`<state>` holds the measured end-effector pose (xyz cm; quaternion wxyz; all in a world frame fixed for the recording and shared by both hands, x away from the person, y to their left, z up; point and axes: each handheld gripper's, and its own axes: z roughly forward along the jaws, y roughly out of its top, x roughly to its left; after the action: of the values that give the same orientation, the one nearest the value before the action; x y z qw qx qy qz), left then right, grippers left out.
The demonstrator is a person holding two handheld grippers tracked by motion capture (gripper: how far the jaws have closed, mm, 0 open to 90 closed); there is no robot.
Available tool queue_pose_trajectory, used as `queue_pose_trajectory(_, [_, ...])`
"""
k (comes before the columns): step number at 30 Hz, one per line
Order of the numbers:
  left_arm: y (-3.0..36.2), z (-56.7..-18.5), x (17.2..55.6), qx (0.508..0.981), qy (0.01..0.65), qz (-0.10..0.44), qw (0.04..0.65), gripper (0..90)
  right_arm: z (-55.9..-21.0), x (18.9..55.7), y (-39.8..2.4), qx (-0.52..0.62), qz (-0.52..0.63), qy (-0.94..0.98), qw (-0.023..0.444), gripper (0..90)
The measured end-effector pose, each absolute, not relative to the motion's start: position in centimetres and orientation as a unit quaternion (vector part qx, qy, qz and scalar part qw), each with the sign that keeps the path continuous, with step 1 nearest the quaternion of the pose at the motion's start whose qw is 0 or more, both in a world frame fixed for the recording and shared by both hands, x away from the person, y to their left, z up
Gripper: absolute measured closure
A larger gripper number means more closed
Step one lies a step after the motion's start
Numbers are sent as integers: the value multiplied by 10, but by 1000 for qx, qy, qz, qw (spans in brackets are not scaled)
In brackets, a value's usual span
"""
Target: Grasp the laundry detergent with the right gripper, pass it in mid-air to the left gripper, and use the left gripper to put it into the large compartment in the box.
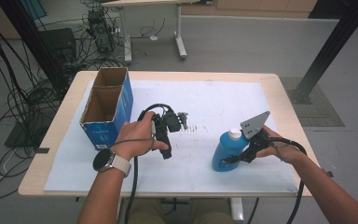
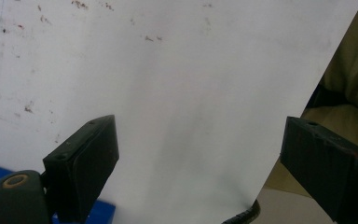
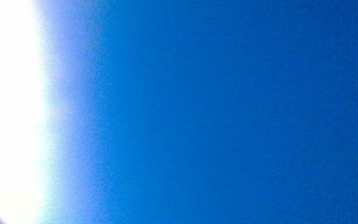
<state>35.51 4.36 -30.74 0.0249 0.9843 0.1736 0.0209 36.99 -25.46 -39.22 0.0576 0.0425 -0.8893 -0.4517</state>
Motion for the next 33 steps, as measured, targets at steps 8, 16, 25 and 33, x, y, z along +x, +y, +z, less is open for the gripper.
queue_pose_trajectory(8, [43,-306,356,984,174,23,28,118,-392,370,-254,42,-450,-890,59,427])
queue_pose_trajectory(16, [44,-305,356,985,172,24,25,118,-392,370,-254,41,-451,-890,59,427])
queue_pose_trajectory(25, [44,-304,356,984,175,25,27,118,-392,370,-254,44,-451,-889,58,427])
queue_pose_trajectory(33, [43,-303,356,985,170,26,25,118,-392,370,-255,44,-452,-889,58,426])
